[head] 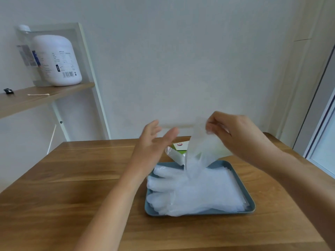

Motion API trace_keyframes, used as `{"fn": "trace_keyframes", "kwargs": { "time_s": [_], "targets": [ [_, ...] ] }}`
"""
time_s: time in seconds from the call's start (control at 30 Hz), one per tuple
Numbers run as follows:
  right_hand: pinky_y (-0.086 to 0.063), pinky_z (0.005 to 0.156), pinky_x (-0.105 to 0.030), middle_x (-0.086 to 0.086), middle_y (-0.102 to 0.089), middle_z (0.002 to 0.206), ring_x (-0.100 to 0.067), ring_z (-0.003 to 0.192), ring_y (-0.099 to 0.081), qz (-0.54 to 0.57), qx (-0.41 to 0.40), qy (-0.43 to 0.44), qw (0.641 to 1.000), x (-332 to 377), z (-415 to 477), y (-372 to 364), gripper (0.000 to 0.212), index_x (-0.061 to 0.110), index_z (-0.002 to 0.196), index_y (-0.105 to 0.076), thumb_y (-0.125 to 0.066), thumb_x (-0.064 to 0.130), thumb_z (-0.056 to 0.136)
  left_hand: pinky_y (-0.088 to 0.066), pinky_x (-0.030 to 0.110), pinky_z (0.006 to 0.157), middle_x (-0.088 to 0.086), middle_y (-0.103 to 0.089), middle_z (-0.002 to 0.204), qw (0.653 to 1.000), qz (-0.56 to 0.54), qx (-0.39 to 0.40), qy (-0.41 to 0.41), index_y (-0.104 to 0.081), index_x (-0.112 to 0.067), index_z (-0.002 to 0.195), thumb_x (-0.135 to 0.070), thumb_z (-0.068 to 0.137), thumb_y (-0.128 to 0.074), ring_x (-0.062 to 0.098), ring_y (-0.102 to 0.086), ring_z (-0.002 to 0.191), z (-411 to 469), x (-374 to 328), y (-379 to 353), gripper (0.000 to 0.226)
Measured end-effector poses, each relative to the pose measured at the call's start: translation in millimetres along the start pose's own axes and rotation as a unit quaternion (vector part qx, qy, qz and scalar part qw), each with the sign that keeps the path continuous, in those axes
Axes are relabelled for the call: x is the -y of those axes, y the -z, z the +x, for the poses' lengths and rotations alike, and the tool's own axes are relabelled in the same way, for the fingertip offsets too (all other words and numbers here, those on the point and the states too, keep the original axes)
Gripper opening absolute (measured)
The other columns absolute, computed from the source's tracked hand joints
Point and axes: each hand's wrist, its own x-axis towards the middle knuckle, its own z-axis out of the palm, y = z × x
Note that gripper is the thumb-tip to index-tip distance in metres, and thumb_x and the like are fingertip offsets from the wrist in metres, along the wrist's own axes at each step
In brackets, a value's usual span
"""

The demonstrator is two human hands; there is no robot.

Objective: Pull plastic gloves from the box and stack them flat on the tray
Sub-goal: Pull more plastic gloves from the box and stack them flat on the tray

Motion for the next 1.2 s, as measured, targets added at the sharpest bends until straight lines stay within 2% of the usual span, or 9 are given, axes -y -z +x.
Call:
{"fn": "trace_keyframes", "kwargs": {
  "time_s": [0.1, 0.17, 0.27, 0.37, 0.5, 0.67, 0.87, 1.03, 1.2],
  "targets": [
    [-0.042, 0.069, -0.025, 0.004, -0.069, 0.081, -0.017, 0.076, -0.061, -0.023, 0.019, 0.032, 0.999, 15.0, 9.4, 9.2, 0.015, 0.014, 0.088, -0.062, -0.05, 0.014, 0.096, -0.04, 0.012, 0.089, -0.025, -0.053, 0.125, 0.991, 0.081, 0.092, -0.056, -0.046, -0.038, 0.133, -0.068, 0.057, -0.075, -0.012, -0.046, 0.117, 0.2, -12.3, -16.8, 0.087],
    [-0.043, 0.07, -0.027, 0.006, -0.068, 0.079, -0.015, 0.075, -0.062, -0.033, 0.022, 0.054, 0.998, 23.0, 12.3, 13.9, 0.015, 0.015, 0.087, -0.06, -0.049, 0.013, 0.096, -0.042, 0.006, 0.082, -0.025, -0.058, 0.116, 0.98, 0.145, 0.108, -0.087, -0.056, -0.033, 0.122, -0.047, 0.074, -0.076, -0.011, -0.053, 0.108, 2.3, -17.4, -25.4, 0.053],
    [-0.045, 0.07, -0.029, 0.007, -0.068, 0.078, -0.014, 0.074, -0.061, -0.033, 0.019, 0.051, 0.998, 27.4, 12.4, 23.5, 0.016, 0.016, 0.085, -0.058, -0.048, 0.012, 0.096, -0.054, 0.026, 0.077, -0.018, -0.068, 0.096, 0.975, 0.181, 0.102, -0.077, -0.068, -0.03, 0.094, -0.019, 0.088, -0.062, 0.007, -0.065, 0.095, 6.2, -18.0, -29.3, 0.014],
    [-0.049, 0.06, -0.022, 0.005, -0.068, 0.074, -0.01, 0.064, -0.062, 0.012, 0.033, 0.011, 0.999, 25.8, 7.4, 31.4, 0.018, 0.014, 0.082, -0.059, -0.048, 0.009, 0.096, -0.052, 0.033, 0.071, -0.007, -0.073, 0.082, 0.98, 0.171, 0.095, -0.037, -0.075, -0.018, 0.082, -0.013, 0.089, -0.056, 0.024, -0.065, 0.083, 6.6, -11.2, -21.7, 0.021],
    [-0.057, 0.054, -0.027, -0.003, -0.067, 0.065, -0.014, 0.054, -0.065, 0.177, 0.052, -0.088, 0.979, 14.9, -0.4, 23.7, 0.02, 0.009, 0.081, -0.059, -0.048, 0.005, 0.097, -0.048, 0.019, 0.066, 0.008, -0.074, 0.082, 0.986, 0.047, 0.161, 0.024, -0.071, 0.001, 0.09, -0.005, 0.092, -0.051, 0.01, -0.067, 0.072, 7.4, -6.0, 1.7, 0.02],
    [-0.036, 0.035, -0.018, -0.002, -0.056, 0.045, -0.015, 0.035, -0.045, 0.34, 0.031, -0.234, 0.91, -2.7, -8.6, 4.2, 0.021, 0.004, 0.085, -0.059, -0.047, 0.012, 0.099, -0.045, 0.019, 0.05, 0.005, -0.057, 0.057, 0.983, 0.006, 0.176, 0.049, -0.067, -0.01, 0.071, -0.007, 0.095, -0.05, 0.013, -0.056, 0.049, 17.9, -15.3, 21.7, 0.03],
    [-0.027, 0.032, -0.016, 0.0, -0.054, 0.04, -0.016, 0.033, -0.037, 0.209, 0.051, -0.266, 0.94, -27.3, -29.4, -27.4, 0.024, 0.005, 0.089, -0.057, -0.044, 0.022, 0.1, -0.03, 0.019, 0.041, 0.003, -0.041, 0.057, 0.952, 0.224, 0.195, 0.069, -0.072, -0.023, 0.086, -0.023, 0.095, -0.058, 0.008, -0.036, 0.036, 51.7, -14.3, 19.3, 0.017],
    [-0.034, 0.035, -0.02, -0.003, -0.061, 0.046, -0.01, 0.027, -0.037, 0.137, 0.04, -0.295, 0.945, -57.7, -49.6, -63.7, 0.024, 0.013, 0.079, -0.048, -0.045, 0.026, 0.099, -0.05, 0.026, 0.075, 0.001, -0.074, 0.088, 0.932, 0.297, 0.203, 0.045, -0.076, -0.014, 0.087, -0.027, 0.09, -0.065, 0.012, -0.063, 0.075, 77.0, 34.0, -8.4, 0.017],
    [-0.035, 0.058, -0.032, 0.0, -0.057, 0.071, -0.024, 0.071, -0.059, -0.091, 0.098, -0.261, 0.956, -74.9, -61.9, -87.1, 0.024, 0.017, 0.086, -0.037, -0.034, 0.035, 0.102, -0.029, 0.013, 0.045, -0.016, -0.049, 0.045, 0.919, 0.339, 0.199, 0.011, -0.067, -0.008, 0.076, -0.026, 0.088, -0.069, 0.002, -0.042, 0.045, 87.9, 74.4, -31.4, 0.022]
  ]
}}
